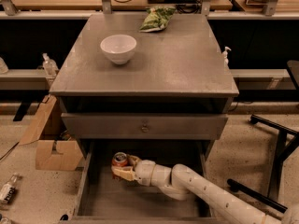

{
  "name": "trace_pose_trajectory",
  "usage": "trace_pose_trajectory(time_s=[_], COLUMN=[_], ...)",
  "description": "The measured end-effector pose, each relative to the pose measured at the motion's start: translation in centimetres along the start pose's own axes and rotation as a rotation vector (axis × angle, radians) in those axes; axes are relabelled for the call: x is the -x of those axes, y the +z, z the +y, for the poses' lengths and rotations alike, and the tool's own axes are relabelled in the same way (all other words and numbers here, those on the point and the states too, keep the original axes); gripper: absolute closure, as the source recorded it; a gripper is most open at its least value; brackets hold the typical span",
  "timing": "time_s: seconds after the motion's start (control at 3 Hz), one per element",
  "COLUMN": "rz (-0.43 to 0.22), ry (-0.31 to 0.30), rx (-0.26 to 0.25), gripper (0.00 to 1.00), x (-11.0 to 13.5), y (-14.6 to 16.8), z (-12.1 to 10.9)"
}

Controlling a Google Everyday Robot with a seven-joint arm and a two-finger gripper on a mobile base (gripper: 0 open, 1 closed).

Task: Place coke can into middle drawer

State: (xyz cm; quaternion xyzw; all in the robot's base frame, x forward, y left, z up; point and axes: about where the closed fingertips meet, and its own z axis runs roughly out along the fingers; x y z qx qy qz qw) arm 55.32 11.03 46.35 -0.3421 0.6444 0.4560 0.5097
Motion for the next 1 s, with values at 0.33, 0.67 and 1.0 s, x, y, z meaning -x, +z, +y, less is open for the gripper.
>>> trace_pose_trajectory(time_s=[0.33, 0.67, 1.0], rz=[0.0, -0.001, -0.001], ry=[0.0, 0.0, 0.0], rx=[0.003, 0.005, 0.005], gripper=[0.05, 0.0, 0.0], x=[0.02, 0.04, 0.04], y=[0.13, 0.21, 0.21], z=[0.11, 0.18, 0.18])
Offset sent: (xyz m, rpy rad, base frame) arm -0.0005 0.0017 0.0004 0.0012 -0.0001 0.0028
